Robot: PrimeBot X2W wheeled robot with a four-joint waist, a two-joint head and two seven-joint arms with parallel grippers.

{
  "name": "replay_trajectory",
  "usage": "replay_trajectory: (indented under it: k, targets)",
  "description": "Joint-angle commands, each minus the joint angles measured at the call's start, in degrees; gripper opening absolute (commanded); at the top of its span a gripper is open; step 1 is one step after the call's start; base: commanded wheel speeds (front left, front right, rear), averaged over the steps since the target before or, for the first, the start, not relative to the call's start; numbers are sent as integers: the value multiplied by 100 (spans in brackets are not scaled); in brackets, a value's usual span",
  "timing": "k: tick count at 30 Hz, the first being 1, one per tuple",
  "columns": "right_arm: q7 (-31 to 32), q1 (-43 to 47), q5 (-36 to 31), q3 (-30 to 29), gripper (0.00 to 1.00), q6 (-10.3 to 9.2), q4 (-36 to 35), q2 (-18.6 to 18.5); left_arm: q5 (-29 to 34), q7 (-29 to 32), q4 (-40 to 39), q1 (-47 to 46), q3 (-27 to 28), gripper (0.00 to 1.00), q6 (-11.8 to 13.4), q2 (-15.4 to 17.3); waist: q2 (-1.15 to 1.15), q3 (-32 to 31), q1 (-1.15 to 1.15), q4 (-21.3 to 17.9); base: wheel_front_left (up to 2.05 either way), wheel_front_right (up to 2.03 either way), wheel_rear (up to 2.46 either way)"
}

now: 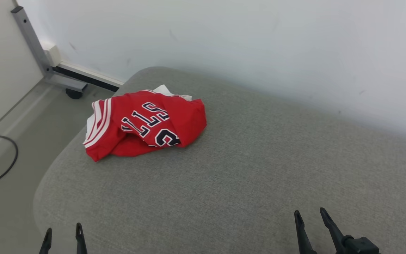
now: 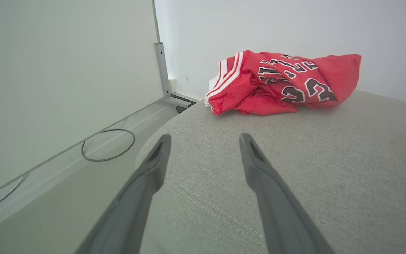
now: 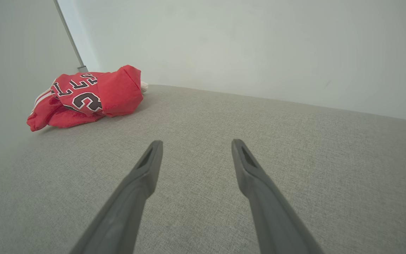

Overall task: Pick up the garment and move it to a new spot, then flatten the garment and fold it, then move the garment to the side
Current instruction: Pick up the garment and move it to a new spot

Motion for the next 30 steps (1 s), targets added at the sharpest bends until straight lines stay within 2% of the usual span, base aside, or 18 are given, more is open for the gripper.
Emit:
replay_trajectory:
  k: [1, 13, 21, 30]
  targets:
    - [-10, 77, 0, 6, 100, -12, 1, -7, 17, -13, 18, 30, 56, 100, -27, 20, 0, -52, 0, 160, 0, 0, 0]
    - [-10, -177, -73, 197, 100, -12, 80, -8, -108, -13, -108, 86, 262, 100, 53, 15, 0, 54, 0, 277, 0, 0, 0]
    - [-10, -154, -86, 127, 100, -12, 49, -7, -177, -13, -105, -107, 203, 100, 41, 16, 0, 79, 0, 240, 0, 0, 0]
    - [-11, -283, -219, 4, 100, -12, -36, -8, -287, -13, 79, -948, 332, 100, -184, 28, 0, 384, 0, -402, 0, 0, 0]
